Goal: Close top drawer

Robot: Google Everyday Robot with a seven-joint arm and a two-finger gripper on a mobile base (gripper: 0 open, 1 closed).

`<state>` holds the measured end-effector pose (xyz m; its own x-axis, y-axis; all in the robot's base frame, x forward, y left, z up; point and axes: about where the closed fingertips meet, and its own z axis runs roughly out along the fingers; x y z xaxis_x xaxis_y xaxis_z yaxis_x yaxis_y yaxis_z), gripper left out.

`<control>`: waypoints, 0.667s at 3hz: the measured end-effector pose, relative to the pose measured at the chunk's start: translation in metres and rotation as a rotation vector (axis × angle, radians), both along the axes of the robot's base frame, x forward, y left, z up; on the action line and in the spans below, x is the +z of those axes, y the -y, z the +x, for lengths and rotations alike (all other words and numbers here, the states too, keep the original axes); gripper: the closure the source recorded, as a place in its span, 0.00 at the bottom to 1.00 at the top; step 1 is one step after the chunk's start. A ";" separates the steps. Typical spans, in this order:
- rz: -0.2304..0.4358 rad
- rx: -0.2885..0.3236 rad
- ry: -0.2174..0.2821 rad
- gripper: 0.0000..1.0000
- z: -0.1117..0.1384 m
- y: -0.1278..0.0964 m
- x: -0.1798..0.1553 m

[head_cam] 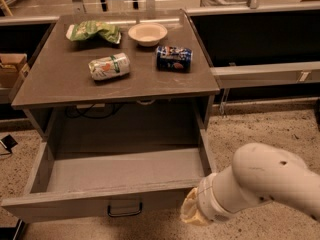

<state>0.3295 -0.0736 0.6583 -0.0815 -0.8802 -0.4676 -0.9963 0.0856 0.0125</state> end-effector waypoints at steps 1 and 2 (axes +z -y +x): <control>0.002 -0.022 0.048 1.00 0.014 -0.020 -0.037; 0.012 -0.036 0.083 1.00 0.029 -0.028 -0.046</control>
Offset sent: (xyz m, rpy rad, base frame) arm 0.0599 0.0425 -0.0633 0.0359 -0.1459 -0.0688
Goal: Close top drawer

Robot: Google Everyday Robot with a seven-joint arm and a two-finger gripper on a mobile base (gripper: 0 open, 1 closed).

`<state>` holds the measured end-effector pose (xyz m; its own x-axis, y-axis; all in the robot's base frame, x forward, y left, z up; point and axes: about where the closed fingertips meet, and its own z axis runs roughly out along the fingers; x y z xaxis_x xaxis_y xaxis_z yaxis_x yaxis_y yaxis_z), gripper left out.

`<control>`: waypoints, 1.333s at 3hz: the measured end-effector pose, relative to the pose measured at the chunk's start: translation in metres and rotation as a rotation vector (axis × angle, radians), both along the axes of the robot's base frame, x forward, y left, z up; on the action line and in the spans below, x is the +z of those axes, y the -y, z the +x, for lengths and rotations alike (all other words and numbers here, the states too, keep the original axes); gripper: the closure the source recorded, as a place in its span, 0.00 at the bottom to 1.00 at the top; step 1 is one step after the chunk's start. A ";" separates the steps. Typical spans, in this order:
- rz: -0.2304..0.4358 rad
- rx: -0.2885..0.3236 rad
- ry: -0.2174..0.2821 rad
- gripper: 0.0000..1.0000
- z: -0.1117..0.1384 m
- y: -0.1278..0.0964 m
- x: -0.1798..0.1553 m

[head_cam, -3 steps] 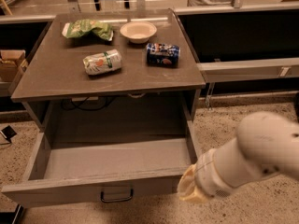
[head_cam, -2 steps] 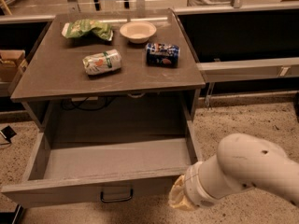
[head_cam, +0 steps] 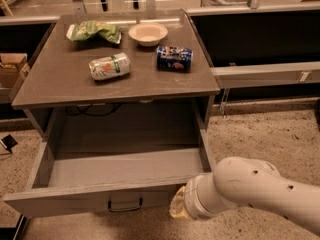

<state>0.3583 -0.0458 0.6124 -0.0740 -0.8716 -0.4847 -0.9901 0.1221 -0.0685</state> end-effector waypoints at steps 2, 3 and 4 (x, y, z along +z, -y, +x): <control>0.019 -0.030 0.036 1.00 0.024 -0.006 -0.008; 0.097 0.006 0.067 1.00 0.055 -0.015 -0.009; 0.097 0.006 0.067 1.00 0.054 -0.015 -0.009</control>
Offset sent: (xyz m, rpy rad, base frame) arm 0.1055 0.0255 -0.0126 0.1050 -0.1436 -0.0849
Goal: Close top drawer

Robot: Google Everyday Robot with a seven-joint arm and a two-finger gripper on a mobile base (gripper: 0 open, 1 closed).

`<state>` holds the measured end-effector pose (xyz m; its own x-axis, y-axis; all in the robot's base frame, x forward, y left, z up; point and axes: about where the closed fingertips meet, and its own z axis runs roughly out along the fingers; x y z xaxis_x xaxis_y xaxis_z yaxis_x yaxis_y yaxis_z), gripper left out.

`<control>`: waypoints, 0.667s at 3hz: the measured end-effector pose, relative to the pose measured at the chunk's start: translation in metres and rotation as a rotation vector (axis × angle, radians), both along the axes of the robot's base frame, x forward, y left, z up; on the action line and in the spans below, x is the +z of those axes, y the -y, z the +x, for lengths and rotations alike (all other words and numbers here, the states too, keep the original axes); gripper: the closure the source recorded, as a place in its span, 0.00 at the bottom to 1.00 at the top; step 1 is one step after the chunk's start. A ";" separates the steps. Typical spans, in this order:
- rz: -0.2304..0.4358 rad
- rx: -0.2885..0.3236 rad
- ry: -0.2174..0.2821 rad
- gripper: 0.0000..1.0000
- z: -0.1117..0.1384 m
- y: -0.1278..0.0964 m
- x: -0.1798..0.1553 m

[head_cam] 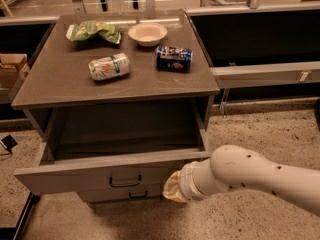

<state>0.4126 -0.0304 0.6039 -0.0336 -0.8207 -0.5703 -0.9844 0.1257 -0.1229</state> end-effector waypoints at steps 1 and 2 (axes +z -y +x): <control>0.039 -0.011 0.048 1.00 0.010 -0.002 0.004; 0.124 -0.027 0.141 1.00 0.039 -0.006 0.011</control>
Offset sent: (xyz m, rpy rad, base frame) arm 0.0828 0.0062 0.0170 0.2555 -0.2859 -0.0349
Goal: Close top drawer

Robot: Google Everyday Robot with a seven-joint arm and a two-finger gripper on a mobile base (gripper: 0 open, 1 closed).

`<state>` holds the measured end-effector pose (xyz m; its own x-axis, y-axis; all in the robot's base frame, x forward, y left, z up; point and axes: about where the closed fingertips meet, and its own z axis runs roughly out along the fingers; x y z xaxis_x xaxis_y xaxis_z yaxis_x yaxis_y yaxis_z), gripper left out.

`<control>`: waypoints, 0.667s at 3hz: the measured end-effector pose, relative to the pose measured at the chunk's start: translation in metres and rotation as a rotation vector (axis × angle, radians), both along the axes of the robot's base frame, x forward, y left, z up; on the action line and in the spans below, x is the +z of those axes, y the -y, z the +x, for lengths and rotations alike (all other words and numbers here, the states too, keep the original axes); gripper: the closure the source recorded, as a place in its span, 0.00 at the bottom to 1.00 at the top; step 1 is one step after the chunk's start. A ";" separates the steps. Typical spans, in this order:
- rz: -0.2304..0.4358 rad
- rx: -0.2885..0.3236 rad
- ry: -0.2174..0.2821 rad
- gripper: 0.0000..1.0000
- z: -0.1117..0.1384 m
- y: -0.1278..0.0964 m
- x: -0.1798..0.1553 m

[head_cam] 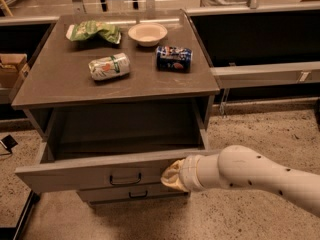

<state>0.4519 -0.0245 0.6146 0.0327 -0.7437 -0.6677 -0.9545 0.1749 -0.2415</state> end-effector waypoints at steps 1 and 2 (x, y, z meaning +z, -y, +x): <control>0.016 -0.003 0.018 1.00 0.006 0.000 0.000; 0.060 0.002 0.044 1.00 0.029 -0.007 -0.012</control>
Offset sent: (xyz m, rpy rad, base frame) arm 0.1102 0.0251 -0.0503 0.2181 -0.1391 0.0145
